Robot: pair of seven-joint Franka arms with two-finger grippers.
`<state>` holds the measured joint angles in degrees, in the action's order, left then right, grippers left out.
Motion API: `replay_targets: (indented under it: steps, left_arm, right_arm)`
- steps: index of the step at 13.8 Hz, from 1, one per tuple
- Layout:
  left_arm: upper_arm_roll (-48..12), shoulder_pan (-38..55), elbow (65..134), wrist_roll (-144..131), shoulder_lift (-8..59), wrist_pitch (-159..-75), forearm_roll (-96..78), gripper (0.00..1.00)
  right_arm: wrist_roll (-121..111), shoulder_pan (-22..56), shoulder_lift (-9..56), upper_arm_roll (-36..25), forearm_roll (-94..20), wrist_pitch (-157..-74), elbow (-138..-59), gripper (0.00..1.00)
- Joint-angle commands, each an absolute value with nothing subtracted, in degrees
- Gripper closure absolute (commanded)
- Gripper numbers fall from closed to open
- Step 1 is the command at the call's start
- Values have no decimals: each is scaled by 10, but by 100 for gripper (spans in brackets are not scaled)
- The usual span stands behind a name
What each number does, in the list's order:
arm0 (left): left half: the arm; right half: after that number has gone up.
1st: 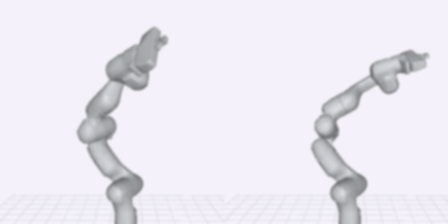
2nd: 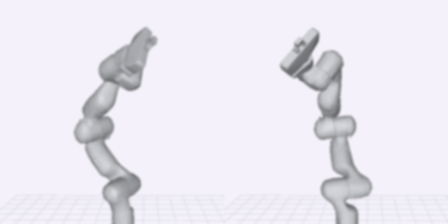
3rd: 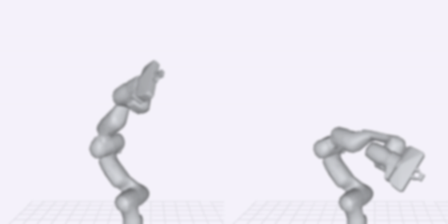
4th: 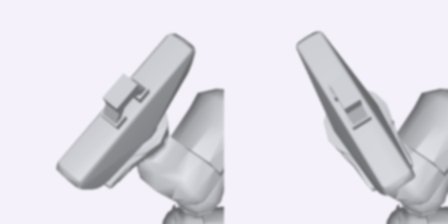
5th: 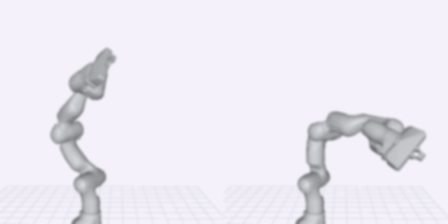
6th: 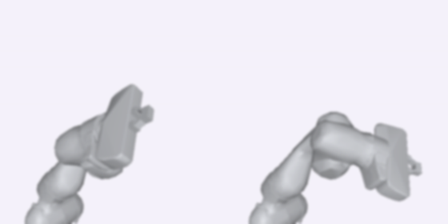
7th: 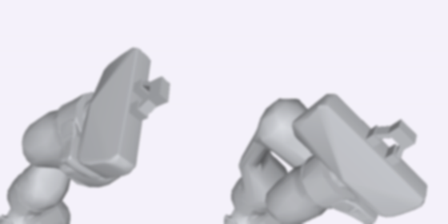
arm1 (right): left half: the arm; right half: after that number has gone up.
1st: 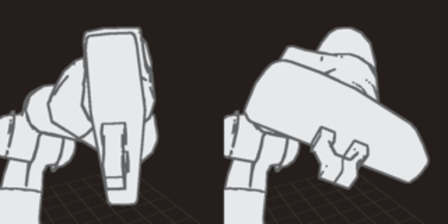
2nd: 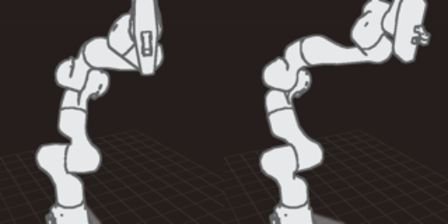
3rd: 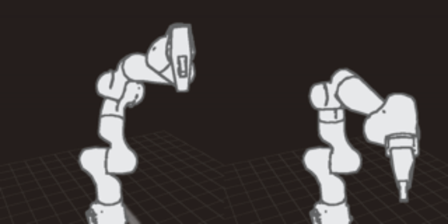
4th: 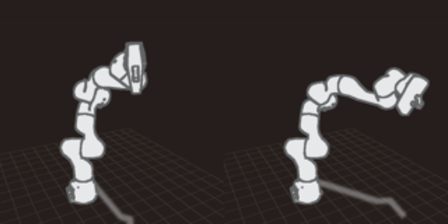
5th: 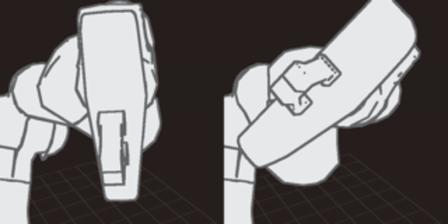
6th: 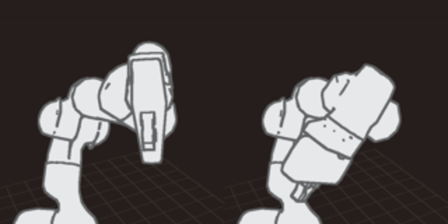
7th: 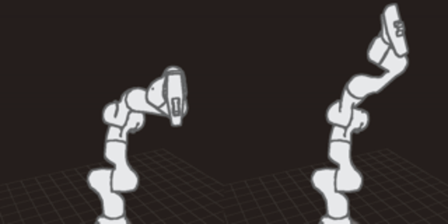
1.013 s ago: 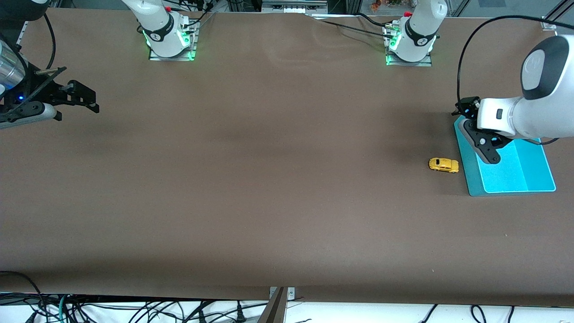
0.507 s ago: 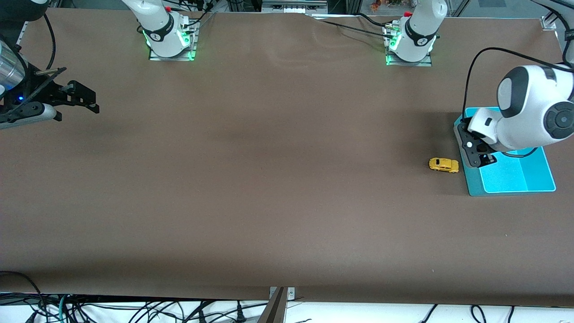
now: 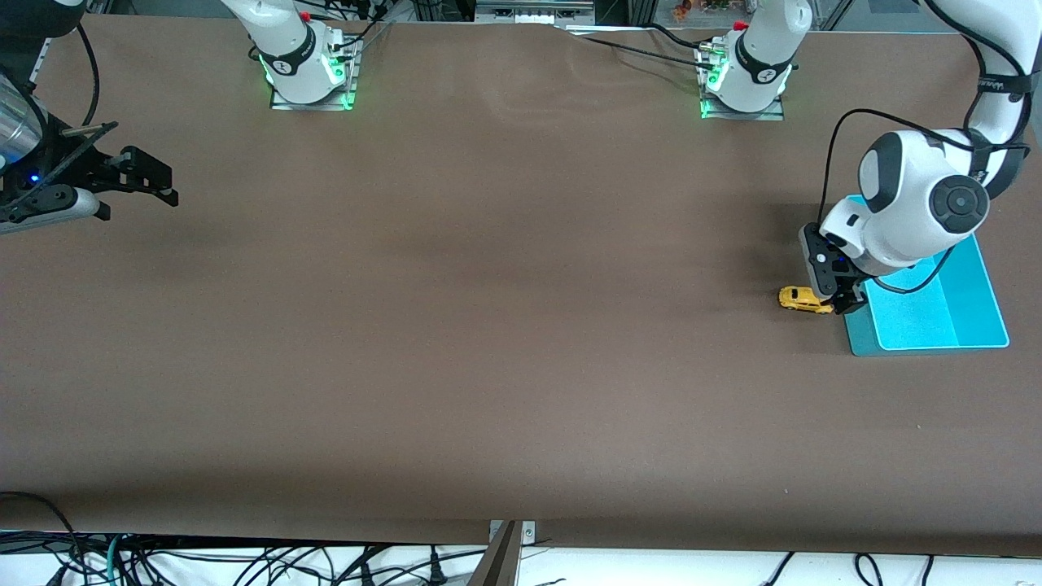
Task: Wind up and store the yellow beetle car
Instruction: 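Lower the left gripper onto the car beside the cyan tray and grasp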
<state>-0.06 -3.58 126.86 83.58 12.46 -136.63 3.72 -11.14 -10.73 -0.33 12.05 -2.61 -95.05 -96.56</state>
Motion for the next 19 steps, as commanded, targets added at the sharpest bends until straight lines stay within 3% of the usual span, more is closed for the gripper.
replay_targets:
  steps: [1,9,19]
  left_arm:
    - [-6,-55,1274,871,148,-1414,49,0]
    - [-5,-69,1275,930,208,-1500,48,0]
    - [-5,-72,1281,947,224,-1513,49,0]
  right_arm:
    - [-104,-107,5,121,-25,-940,-947,0]
    - [-105,-107,10,121,-24,-939,-947,0]
    - [-106,-106,10,121,-24,-940,-947,0]
